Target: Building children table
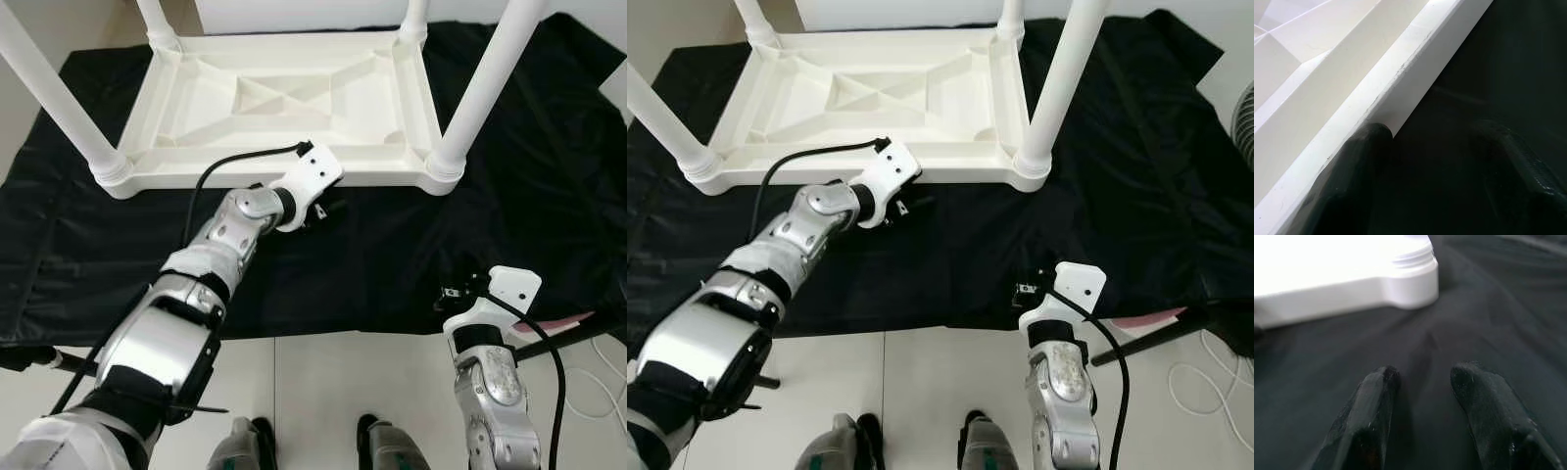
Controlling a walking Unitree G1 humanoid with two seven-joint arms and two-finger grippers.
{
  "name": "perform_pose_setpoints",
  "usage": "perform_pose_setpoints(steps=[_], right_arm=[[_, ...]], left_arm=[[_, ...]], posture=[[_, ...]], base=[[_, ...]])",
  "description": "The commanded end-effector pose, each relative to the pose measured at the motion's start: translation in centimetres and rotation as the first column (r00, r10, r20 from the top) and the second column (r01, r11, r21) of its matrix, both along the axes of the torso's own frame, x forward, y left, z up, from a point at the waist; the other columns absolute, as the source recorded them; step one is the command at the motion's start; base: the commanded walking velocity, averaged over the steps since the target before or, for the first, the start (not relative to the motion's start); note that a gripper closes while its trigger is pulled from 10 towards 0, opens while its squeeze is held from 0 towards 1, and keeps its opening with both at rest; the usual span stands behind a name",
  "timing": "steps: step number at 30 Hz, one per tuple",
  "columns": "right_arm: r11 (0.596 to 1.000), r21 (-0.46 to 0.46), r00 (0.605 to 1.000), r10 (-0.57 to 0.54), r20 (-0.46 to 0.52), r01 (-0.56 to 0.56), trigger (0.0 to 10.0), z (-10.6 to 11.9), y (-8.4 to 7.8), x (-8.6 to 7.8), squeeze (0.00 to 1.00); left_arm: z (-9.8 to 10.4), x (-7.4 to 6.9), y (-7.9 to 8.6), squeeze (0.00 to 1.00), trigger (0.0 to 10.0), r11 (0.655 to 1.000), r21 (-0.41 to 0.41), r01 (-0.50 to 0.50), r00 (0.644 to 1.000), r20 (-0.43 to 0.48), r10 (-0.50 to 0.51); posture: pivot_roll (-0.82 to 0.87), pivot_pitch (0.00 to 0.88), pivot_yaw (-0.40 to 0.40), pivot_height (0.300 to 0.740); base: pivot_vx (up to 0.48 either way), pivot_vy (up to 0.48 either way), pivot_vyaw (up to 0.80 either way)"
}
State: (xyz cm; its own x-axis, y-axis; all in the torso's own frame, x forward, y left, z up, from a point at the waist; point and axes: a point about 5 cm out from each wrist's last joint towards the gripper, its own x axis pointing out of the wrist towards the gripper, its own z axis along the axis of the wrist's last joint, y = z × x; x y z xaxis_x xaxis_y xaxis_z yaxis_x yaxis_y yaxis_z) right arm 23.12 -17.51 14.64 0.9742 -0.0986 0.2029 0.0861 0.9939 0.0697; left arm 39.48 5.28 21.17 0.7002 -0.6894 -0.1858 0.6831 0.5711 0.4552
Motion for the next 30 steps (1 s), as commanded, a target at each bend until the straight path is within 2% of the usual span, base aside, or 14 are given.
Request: perform_pose_setpoints(steps=[1, 3, 4, 6, 7, 10, 12, 15, 18, 20, 22, 26, 27, 30], right_arm=[[1.0, 0.003, 1.0, -0.007, -0.026, 0.007, 10.0, -0.3, 0.1, -0.4, 0.0], [1.0, 0.004, 0.999, -0.007, -0.037, 0.008, 10.0, -0.4, 0.1, -0.6, 0.0], [1.0, 0.0, 0.998, -0.007, -0.057, 0.007, 10.0, -0.7, 0.1, -1.0, 0.0], [1.0, -0.002, 0.998, -0.008, -0.064, 0.008, 10.0, -0.8, 0.1, -1.1, 0.0], [1.0, -0.002, 0.998, -0.008, -0.064, 0.008, 10.0, -0.8, 0.1, -1.1, 0.0], [1.0, -0.002, 0.997, -0.011, -0.074, 0.011, 10.0, -0.9, 0.1, -1.1, 0.0], [1.0, -0.002, 0.997, -0.011, -0.074, 0.011, 10.0, -0.9, 0.1, -1.1, 0.0], [1.0, -0.001, 0.998, -0.002, -0.07, 0.002, 10.0, -0.8, 0.3, -0.6, 0.0], [1.0, 0.003, 0.998, 0.005, -0.068, -0.004, 10.0, -0.8, 0.5, -0.4, 0.0], [1.0, 0.006, 0.998, 0.007, -0.07, -0.006, 10.0, -0.8, 0.6, -0.3, 0.0], [1.0, 0.006, 0.998, 0.008, -0.069, -0.007, 10.0, -0.7, 0.6, -0.3, 0.0], [1.0, 0.006, 0.998, 0.006, -0.069, -0.006, 10.0, -0.7, 0.6, -0.4, 0.0], [1.0, 0.006, 0.997, 0.001, -0.071, 0.0, 10.0, -0.7, 0.5, -0.6, 0.0], [1.0, 0.007, 0.997, -0.005, -0.075, 0.005, 10.0, -0.8, 0.5, -0.8, 0.0]], left_arm=[[0.9, 1.1, 1.8, 0.0, 10.0, 0.971, -0.056, -0.232, 0.965, 0.112, 0.237], [1.7, 1.2, 2.0, 0.0, 10.0, 0.972, -0.074, -0.225, 0.964, 0.131, 0.233], [3.4, 1.2, 2.2, 0.0, 10.0, 0.982, -0.1, -0.161, 0.97, 0.168, 0.176], [3.9, 0.9, 2.1, 0.0, 10.0, 0.987, -0.11, -0.113, 0.977, 0.169, 0.131], [3.9, 0.9, 2.1, 0.0, 10.0, 0.987, -0.11, -0.113, 0.977, 0.169, 0.131], [4.2, -0.8, 1.3, 0.0, 10.0, 0.993, -0.061, 0.103, 0.983, 0.16, -0.093], [4.2, -0.8, 1.3, 0.0, 10.0, 0.993, -0.061, 0.103, 0.983, 0.16, -0.093], [3.9, -2.1, 0.9, 0.0, 10.0, 0.972, -0.001, 0.234, 0.959, 0.166, -0.23], [4.6, -2.0, 1.2, 0.0, 10.0, 0.973, 0.01, 0.229, 0.948, 0.224, -0.225], [5.6, -1.2, 1.6, 0.0, 10.0, 0.987, -0.015, 0.16, 0.948, 0.281, -0.149], [5.9, -0.5, 2.2, 0.0, 10.0, 0.995, -0.038, 0.095, 0.958, 0.275, -0.081], [6.0, -0.2, 2.4, 0.0, 10.0, 0.997, -0.055, 0.062, 0.964, 0.263, -0.045], [6.3, 0.2, 2.8, 0.0, 10.0, 0.997, -0.073, 0.002, 0.966, 0.257, 0.017], [6.4, 0.4, 3.3, 0.0, 10.0, 0.996, -0.079, -0.041, 0.966, 0.253, 0.06]], posture=[[-0.23, 0.292, 0.114, 0.74], [-0.23, 0.298, 0.116, 0.74], [-0.22, 0.299, 0.118, 0.74], [-0.22, 0.301, 0.119, 0.74], [-0.22, 0.301, 0.119, 0.74], [-0.21, 0.293, 0.119, 0.74], [-0.21, 0.293, 0.119, 0.74], [-0.2, 0.288, 0.118, 0.74], [-0.19, 0.281, 0.115, 0.74], [-0.19, 0.28, 0.116, 0.74], [-0.19, 0.281, 0.122, 0.74], [-0.19, 0.284, 0.124, 0.74], [-0.19, 0.288, 0.126, 0.74], [-0.2, 0.296, 0.13, 0.74]], base=[[0.0, 0.0, 0.0], [0.0, 0.0, 0.0], [0.0, 0.0, 0.0], [0.0, 0.0, 0.0], [0.0, 0.0, 0.0], [0.0, 0.0, 0.0], [0.0, 0.0, 0.0], [0.0, 0.0, 0.0], [0.0, 0.0, 0.0], [0.0, 0.0, 0.0], [0.0, 0.0, 0.0], [0.0, 0.0, 0.0], [0.0, 0.0, 0.0], [0.0, 0.0, 0.0]])
